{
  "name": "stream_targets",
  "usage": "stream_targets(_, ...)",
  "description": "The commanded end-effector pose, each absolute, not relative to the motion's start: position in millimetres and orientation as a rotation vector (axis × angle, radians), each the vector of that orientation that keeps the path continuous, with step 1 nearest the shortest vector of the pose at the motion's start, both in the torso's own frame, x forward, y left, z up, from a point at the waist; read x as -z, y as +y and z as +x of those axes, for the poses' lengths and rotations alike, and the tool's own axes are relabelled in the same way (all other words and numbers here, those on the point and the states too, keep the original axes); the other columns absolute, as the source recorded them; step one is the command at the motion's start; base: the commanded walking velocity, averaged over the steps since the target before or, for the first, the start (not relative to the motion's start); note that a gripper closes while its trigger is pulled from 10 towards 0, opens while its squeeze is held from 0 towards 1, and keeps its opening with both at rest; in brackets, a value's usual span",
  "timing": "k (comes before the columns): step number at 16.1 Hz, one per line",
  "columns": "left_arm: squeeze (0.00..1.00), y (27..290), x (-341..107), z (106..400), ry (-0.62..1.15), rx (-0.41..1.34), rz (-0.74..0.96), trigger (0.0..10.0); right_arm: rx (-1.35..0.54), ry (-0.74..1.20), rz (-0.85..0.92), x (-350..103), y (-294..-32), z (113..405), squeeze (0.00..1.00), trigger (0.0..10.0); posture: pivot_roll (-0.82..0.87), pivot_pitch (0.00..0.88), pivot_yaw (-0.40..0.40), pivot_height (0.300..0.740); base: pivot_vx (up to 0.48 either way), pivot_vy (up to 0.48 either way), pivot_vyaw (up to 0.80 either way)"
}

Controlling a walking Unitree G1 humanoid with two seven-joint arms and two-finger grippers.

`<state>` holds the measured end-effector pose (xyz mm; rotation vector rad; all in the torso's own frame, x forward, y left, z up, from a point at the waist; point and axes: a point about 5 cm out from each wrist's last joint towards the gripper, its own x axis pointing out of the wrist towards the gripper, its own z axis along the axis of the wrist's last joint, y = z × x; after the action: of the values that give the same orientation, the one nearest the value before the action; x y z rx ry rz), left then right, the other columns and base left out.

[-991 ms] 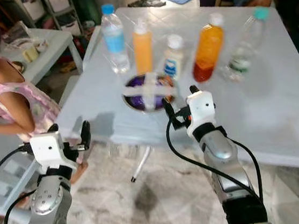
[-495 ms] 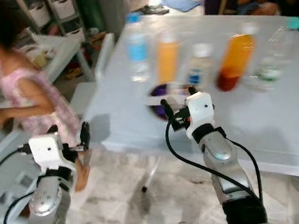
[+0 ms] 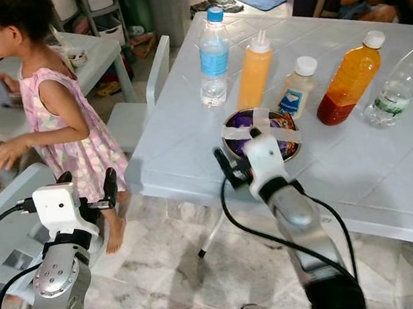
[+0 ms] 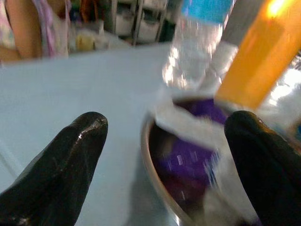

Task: Restocking fridge

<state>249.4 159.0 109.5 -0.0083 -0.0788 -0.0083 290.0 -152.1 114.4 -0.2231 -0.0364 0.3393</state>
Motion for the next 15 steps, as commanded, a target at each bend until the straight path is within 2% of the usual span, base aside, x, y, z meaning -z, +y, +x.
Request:
stream_targets(1, 0.00, 160.3, -108.7, 247.9, -0.071, 0.000, 0.001, 10.0, -0.343, -0.044, -0.260, -118.4, -153.7, 288.1, 0.00, 10.0, -0.04, 0.121, -0.017, 0.740, 0.000, 0.000, 0.00)
stream_targets(6, 0.00, 156.5, -106.3, 248.4, -0.058, 0.010, -0.004, 10.0, -0.348, 0.041, -0.303, -107.3, -171.4, 275.1, 0.00, 10.0, -0.05, 0.129, -0.015, 0.740, 0.000, 0.000, 0.00)
stream_targets(12, 0.00, 155.1, -103.9, 250.5, -0.041, 0.016, 0.003, 10.0, -0.552, 0.148, -0.322, -97.1, -167.1, 271.5, 0.00, 10.0, -0.05, 0.126, -0.020, 0.740, 0.000, 0.000, 0.00)
stream_targets(13, 0.00, 154.2, -102.7, 249.4, -0.034, 0.015, 0.003, 10.0, -0.571, 0.178, -0.328, -94.6, -169.6, 270.7, 0.00, 7.0, -0.05, 0.129, -0.024, 0.740, 0.000, 0.000, 0.00)
stream_targets(14, 0.00, 154.2, -102.7, 249.4, -0.034, 0.015, 0.003, 10.0, -0.571, 0.178, -0.328, -94.6, -169.6, 270.7, 0.00, 7.0, -0.05, 0.129, -0.024, 0.740, 0.000, 0.000, 0.00)
stream_targets(15, 0.00, 153.5, -101.3, 247.9, -0.028, 0.015, 0.002, 10.0, -0.604, 0.210, -0.343, -91.5, -171.7, 269.3, 0.00, 0.0, -0.05, 0.132, -0.025, 0.740, 0.000, 0.000, 0.00)
